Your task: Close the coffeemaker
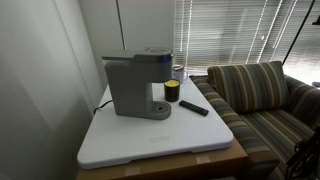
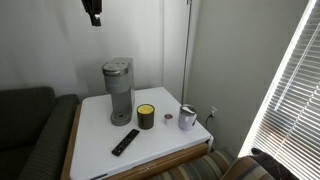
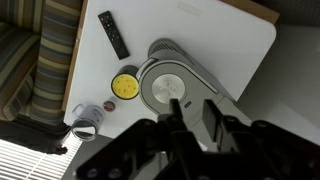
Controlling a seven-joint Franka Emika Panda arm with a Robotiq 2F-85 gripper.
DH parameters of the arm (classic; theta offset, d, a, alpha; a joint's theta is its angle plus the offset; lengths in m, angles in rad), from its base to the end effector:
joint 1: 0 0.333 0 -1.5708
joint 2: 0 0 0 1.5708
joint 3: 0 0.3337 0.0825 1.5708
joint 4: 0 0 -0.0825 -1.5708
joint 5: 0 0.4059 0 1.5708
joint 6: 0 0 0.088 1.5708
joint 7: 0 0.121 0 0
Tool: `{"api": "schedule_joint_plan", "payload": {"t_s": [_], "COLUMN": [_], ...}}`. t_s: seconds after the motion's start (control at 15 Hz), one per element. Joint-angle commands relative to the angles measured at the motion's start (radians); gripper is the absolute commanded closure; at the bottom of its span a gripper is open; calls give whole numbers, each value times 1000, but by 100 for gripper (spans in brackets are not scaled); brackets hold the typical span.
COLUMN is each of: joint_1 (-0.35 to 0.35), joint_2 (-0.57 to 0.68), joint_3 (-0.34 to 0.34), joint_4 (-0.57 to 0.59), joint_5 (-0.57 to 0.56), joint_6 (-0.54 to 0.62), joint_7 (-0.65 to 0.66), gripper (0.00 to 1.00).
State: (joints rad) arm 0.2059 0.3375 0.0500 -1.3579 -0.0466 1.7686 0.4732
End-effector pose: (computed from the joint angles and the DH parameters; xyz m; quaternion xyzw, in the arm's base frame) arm 0.6777 0.1669 0.5380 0.9935 -0.1063 0.0396 0.0007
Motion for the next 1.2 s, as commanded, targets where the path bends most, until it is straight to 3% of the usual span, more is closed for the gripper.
{"api": "schedule_joint_plan", "payload": {"t_s": [0.0, 0.13, 0.33, 0.93, 1.0, 1.13], "joint_1": [-21, -28, -20, -9, -2, -2], "joint_2": [39, 62, 99, 195, 158, 171], "joint_3": [25, 31, 21, 10, 10, 10], "joint_4": [88, 136, 207, 356, 292, 311], "joint_5": [17, 51, 77, 115, 88, 91], "joint_6": [-68, -107, -196, -340, -291, -303], "joint_7": [-201, -262, -213, -64, -90, -73], "gripper": [39, 25, 3, 0, 0, 0]}}
